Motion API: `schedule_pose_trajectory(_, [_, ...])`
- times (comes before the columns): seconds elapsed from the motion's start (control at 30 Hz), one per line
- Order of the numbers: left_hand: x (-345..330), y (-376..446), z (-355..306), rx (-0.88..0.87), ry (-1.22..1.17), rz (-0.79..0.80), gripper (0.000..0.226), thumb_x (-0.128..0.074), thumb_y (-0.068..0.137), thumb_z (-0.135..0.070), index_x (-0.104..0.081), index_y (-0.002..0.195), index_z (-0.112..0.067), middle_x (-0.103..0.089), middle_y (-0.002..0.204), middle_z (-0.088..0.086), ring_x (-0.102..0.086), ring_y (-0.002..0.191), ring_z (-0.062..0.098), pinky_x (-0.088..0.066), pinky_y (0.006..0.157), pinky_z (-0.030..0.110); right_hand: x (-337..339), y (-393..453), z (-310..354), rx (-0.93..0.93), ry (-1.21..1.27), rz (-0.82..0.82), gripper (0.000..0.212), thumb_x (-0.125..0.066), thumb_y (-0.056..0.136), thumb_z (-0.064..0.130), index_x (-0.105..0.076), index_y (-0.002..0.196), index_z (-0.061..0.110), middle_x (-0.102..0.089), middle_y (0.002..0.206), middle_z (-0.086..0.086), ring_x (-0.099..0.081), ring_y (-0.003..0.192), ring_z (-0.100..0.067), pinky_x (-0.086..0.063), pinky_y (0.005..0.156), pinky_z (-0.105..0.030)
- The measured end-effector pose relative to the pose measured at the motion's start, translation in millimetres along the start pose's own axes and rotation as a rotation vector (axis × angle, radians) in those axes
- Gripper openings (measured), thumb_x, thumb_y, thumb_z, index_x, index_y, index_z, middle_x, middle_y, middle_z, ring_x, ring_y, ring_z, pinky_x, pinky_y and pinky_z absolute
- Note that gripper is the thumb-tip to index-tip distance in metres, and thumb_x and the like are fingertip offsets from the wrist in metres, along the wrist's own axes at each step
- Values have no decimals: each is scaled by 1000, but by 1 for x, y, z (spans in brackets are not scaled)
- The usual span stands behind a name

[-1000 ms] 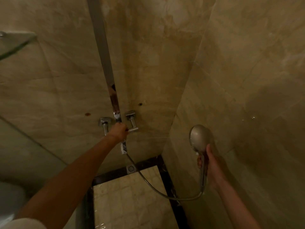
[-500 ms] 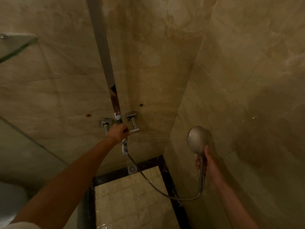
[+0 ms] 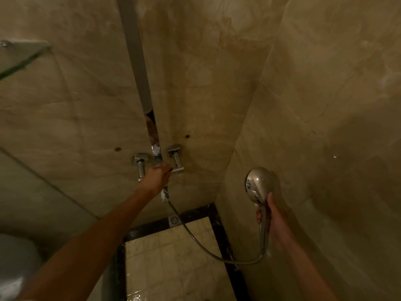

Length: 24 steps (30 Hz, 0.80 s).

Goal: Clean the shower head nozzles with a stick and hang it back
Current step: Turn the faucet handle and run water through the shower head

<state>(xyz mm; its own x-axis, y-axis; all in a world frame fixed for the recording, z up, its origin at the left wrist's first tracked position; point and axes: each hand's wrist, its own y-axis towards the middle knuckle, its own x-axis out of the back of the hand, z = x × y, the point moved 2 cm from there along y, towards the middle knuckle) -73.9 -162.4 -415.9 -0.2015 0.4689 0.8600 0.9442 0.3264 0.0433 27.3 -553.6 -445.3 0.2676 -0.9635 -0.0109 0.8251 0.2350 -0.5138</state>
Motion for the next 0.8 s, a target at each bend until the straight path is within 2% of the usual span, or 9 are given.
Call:
schedule_pose_trajectory(0.3, [2,0,-1,4,-30,-47,24,-58,97,-13,-71,116,-6,-71,112,18,-69,97,33,-51,89,39,2,-2,2,18,1,5,74,-60,69,86,-78,80,15,-63,65,-6,-58,57,-15,-45,61,-31])
schedule_pose_trajectory(0.47, [1,0,3,20,-6,-32,23,-62,95,-12,-70,116,-10,-71,109,14,-69,90,27,-48,82,30,6,-1,1,2,33,4,77,-63,66,86,-78,87,13,-63,68,-6,-59,60,-16,-47,63,-32])
schedule_pose_trajectory(0.6, [1,1,4,39,-7,-18,28,-68,90,-12,-70,117,-12,-71,110,13,-69,94,28,-49,84,33,7,2,0,-18,74,-1,75,-67,65,84,-79,87,13,-62,65,-5,-58,57,-15,-46,62,-31])
schedule_pose_trajectory(0.8, [-1,3,5,60,14,-10,26,-64,93,-12,-70,118,-14,-71,110,14,-68,93,26,-52,84,34,8,0,0,-19,96,0,76,-69,65,81,-76,93,11,-60,65,-4,-56,56,-14,-45,60,-30])
